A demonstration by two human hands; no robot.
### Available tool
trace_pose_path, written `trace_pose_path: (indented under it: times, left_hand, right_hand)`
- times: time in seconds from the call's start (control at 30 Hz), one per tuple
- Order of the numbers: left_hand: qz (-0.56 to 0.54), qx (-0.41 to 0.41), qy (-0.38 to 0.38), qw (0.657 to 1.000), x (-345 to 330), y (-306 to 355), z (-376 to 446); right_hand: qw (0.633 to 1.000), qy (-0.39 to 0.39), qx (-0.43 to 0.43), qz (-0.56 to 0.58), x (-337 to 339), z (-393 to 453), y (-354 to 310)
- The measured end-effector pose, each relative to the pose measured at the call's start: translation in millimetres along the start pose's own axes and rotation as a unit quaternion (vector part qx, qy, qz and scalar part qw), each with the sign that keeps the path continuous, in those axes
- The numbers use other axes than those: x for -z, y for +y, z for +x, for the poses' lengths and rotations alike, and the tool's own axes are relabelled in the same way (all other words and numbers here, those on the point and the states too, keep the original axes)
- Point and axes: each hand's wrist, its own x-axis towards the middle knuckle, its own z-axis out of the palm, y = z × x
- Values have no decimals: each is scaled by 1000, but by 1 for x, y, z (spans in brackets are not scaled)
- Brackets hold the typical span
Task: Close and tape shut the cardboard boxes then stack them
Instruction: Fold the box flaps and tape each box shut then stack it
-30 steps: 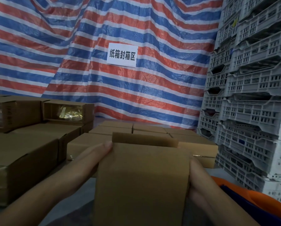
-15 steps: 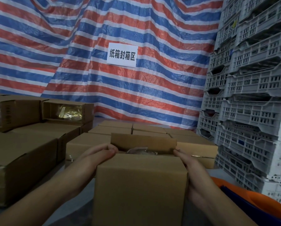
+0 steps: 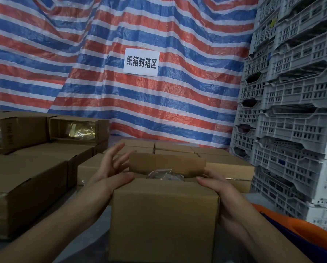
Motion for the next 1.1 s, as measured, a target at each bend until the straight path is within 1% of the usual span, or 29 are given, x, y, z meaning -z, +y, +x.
trace_pose_path:
  times: [0.07, 0.23, 0.37, 0.57, 0.7, 0.83, 0.93, 0.97, 1.03, 1.07, 1.1]
  left_hand:
    - [1, 11, -9, 1000, 2, -1, -1]
    - [57, 40, -1, 998, 2, 1, -3]
    - [68, 67, 16, 995, -1, 3, -3]
    - [94, 61, 14, 994, -1, 4, -2]
    - [97, 59, 18, 993, -1, 5, -3]
    - [103, 64, 26, 992, 0, 7, -5]
    - [94, 38, 37, 994, 1, 8, -6]
    - [98, 15, 59, 993, 1, 8, -5]
    - [130, -38, 132, 982, 2, 11, -1]
    - [149, -56, 156, 975, 1, 14, 0]
    - [178, -67, 160, 969, -1, 18, 1]
  right_hand:
    - [1000, -5, 13, 5, -1, 0, 0]
    - [999, 9, 38, 28, -2, -2, 0]
    - [999, 7, 38, -7, -3, -2, 0]
    - [999, 12, 34, -35, -3, -4, 1]
    - [994, 34, 55, -88, -3, -1, 3]
    - [991, 34, 74, -107, -2, 0, 3]
    - [989, 34, 86, -114, -1, 0, 3]
    - [989, 32, 87, -113, 0, 0, 3]
    - [990, 31, 86, -109, 0, 0, 4]
    - [990, 31, 87, -108, 1, 0, 4]
    - [989, 31, 90, -109, 1, 1, 5]
